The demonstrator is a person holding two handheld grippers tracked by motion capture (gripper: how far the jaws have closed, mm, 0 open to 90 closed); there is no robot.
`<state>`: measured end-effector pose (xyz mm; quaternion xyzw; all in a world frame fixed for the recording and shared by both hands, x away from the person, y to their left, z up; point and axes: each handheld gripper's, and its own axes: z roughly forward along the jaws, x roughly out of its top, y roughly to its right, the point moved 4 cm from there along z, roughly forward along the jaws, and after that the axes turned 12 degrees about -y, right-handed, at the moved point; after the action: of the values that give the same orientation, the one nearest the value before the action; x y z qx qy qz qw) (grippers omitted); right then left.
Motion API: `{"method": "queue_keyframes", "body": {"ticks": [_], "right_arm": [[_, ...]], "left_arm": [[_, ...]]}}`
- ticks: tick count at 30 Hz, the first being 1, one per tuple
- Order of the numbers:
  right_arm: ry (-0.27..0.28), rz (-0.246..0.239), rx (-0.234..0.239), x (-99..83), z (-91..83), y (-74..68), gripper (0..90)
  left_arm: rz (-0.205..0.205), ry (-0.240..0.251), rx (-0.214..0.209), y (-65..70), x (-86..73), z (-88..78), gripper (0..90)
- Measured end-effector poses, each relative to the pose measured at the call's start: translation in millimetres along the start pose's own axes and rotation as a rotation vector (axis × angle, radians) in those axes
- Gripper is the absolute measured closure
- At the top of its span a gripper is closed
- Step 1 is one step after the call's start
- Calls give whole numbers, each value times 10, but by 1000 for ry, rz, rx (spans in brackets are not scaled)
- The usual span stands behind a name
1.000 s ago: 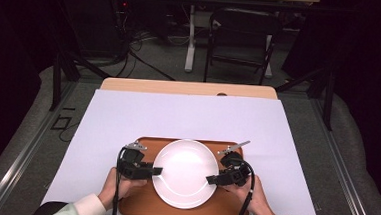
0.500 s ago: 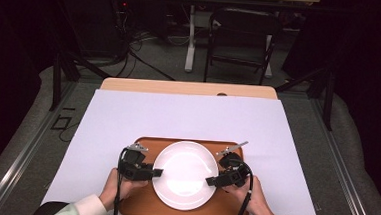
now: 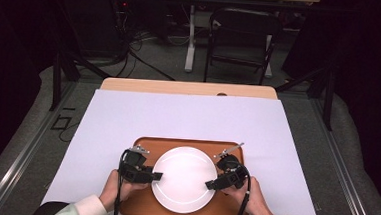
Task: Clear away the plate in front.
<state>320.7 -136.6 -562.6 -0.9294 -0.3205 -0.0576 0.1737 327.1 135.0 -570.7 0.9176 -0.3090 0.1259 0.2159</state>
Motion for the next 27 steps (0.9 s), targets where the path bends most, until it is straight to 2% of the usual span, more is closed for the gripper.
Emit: {"method": "queue_keyframes", "body": {"ticks": [2, 5, 8, 11, 13, 15, 16, 17, 18, 21, 27], "right_arm": [[-11, -20, -44, -2, 11, 1, 531], [-8, -24, -41, 6, 16, -9, 534], [-4, -24, -41, 10, 17, -12, 533], [2, -28, -53, 13, 2, -21, 523], [10, -48, -63, 11, -15, -17, 455], [48, -63, -77, 13, -80, -14, 347], [48, -63, -77, 13, -80, -14, 347], [63, -59, -75, 15, -101, -19, 297], [69, -76, -82, 8, -126, -10, 256], [110, -92, -95, 0, -209, -9, 176], [190, -131, -140, -40, -402, 3, 101]], "left_arm": [[17, -5, 37, -8, 0, -5, 607], [11, -2, 38, -8, 1, -4, 608], [21, -9, 40, -9, 1, -7, 605], [22, -14, 37, -3, 9, -10, 549], [26, -12, 44, -2, 15, -25, 482], [40, -1, 53, -2, 27, -58, 391], [54, 7, 63, -4, 33, -84, 391], [61, 18, 70, -1, 41, -109, 366], [73, 25, 75, -2, 47, -140, 345], [86, 61, 92, 2, 68, -221, 288], [121, 132, 99, 23, 115, -427, 205]]}}
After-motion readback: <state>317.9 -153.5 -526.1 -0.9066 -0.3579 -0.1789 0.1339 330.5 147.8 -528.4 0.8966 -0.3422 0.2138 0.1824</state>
